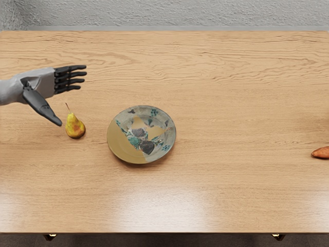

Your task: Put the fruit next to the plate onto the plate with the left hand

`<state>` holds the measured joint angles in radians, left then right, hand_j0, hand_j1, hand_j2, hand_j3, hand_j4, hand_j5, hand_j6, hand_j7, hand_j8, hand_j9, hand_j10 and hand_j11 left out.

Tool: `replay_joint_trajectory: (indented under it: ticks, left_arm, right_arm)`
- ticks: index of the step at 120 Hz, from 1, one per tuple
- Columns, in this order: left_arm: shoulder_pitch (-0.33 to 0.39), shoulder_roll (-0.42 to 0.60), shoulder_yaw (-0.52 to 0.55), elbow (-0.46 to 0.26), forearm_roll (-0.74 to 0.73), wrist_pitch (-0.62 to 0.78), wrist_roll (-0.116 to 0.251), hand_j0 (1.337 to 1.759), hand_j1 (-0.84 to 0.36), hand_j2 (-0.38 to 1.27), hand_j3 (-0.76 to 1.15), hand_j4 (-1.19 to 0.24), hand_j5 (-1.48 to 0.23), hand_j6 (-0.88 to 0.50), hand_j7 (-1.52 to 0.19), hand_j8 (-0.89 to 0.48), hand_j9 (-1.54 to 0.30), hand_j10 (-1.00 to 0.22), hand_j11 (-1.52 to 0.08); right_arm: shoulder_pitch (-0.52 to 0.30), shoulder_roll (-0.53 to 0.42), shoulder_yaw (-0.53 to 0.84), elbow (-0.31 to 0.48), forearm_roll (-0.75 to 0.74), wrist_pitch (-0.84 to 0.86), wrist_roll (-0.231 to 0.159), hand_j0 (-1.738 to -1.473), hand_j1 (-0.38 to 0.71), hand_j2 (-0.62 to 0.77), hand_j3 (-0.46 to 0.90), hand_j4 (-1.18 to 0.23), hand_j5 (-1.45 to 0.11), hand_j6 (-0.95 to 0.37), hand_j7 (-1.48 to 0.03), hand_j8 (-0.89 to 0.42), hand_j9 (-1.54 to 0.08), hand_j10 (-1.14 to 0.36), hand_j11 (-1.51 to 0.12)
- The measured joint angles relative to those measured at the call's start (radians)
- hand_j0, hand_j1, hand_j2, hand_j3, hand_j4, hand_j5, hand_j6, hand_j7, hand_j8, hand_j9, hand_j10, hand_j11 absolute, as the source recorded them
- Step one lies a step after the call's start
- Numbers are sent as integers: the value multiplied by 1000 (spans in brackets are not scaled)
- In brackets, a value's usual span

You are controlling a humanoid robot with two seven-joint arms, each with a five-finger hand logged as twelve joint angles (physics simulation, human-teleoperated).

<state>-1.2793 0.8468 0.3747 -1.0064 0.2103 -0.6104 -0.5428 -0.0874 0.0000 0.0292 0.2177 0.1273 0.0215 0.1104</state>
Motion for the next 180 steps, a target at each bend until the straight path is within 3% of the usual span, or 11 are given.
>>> replay_joint_trajectory:
  ticks: [29, 40, 62, 93, 124, 180]
  left_arm:
    - [36, -2, -27, 47, 0, 0, -9, 1658, 348, 3, 0, -4, -3, -4, -3, -4, -3, -3, -3]
    - [118, -7, -57, 82, 7, 0, -11, 1658, 348, 3, 0, -4, -3, -4, -3, -4, -3, -3, -3]
    - [200, -51, -147, 129, 32, 0, -11, 1658, 348, 3, 0, -4, -3, -4, -3, -3, -3, -3, -3]
    - [222, -54, -198, 160, 75, 0, -11, 1658, 348, 3, 0, -4, -3, -4, -3, -4, -3, -3, -3]
    - [254, -161, -203, 251, 81, 16, -9, 1658, 348, 3, 0, -4, -3, -4, -3, -4, -3, -3, -3]
    - [288, -189, -204, 266, 82, 86, -8, 1658, 348, 3, 0, -4, -3, -4, -3, -4, -3, -3, -3]
  right_arm:
    - [0, 0, 0, 0, 0, 0, 0, -1658, -337, -2, 0, -10, -13, -10, -13, -10, -13, -10, -13]
    - [0, 0, 0, 0, 0, 0, 0, -1658, -337, -2, 0, -10, -13, -10, -13, -10, -13, -10, -13]
    - [0, 0, 0, 0, 0, 0, 0, -1658, -337, -2, 0, -10, -13, -10, -13, -10, -13, -10, -13]
    - [0, 0, 0, 0, 0, 0, 0, -1658, -337, -2, 0, -10, -13, -10, -13, -10, -13, -10, -13]
    - [0, 0, 0, 0, 0, 0, 0, -1658, -337, -2, 0, -10, -13, -10, -13, -10, -13, -10, -13]
    - [0, 0, 0, 0, 0, 0, 0, -1658, -337, -2, 0, -10, -13, -10, -13, -10, -13, -10, -13]
